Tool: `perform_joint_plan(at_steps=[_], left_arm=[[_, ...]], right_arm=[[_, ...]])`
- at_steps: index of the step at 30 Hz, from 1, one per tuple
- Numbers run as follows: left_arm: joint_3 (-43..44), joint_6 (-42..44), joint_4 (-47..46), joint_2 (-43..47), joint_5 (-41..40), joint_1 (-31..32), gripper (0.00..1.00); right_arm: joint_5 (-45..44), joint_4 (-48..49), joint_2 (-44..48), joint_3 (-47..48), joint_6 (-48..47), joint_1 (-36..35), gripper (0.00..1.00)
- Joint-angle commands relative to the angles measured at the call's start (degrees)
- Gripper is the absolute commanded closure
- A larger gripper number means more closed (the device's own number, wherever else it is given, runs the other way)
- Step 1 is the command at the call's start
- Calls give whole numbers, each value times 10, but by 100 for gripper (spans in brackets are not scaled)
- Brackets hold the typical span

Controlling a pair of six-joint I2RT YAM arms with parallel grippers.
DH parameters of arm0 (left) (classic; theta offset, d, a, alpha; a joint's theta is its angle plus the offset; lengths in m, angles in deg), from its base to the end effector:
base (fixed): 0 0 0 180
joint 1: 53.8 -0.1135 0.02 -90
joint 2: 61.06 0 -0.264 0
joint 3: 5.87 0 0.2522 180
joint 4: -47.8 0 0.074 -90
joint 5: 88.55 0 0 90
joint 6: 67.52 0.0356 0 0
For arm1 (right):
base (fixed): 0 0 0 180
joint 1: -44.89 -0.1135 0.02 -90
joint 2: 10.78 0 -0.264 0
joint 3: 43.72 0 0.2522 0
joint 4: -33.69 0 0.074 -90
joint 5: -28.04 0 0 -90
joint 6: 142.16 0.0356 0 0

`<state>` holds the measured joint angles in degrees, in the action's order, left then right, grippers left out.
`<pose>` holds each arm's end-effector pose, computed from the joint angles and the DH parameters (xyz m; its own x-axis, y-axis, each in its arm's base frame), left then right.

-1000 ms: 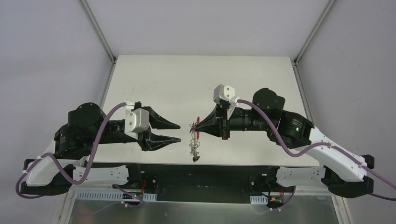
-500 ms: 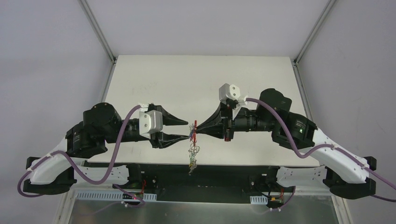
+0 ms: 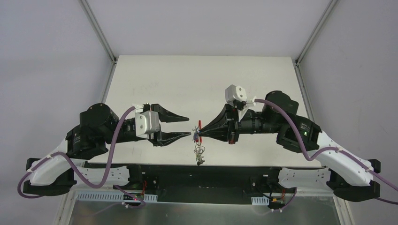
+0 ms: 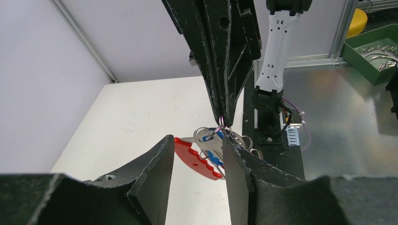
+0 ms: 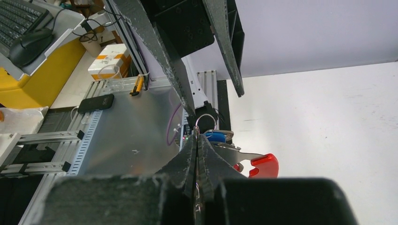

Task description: Put the keys on the keyring

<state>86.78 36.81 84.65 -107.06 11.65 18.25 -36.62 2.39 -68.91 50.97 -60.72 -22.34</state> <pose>0.0301 -0.1134 0.5054 0.2959 -0.1229 -0.9473 0.9463 0.1731 0.2731 0.0591 0.1801 0.4977 0.1837 0.0900 -0.9789 -0.9819 -0.0301 -0.1870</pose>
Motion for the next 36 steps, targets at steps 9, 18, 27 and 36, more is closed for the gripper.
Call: perform_joint_plan(at_steps=[9, 18, 27, 36], left_arm=[[5, 8, -49, -5, 39, 4, 59], [22, 49, -58, -3, 33, 4, 60], [40, 120, -69, -9, 18, 4, 61], [70, 167, -25, -10, 75, 4, 56]], right_arm=[[-66, 256, 55, -84, 38, -4, 100], [-75, 392, 62, -138, 66, -3, 100], [-70, 436, 66, -159, 115, -3, 100], [-23, 308, 65, -103, 115, -3, 100]])
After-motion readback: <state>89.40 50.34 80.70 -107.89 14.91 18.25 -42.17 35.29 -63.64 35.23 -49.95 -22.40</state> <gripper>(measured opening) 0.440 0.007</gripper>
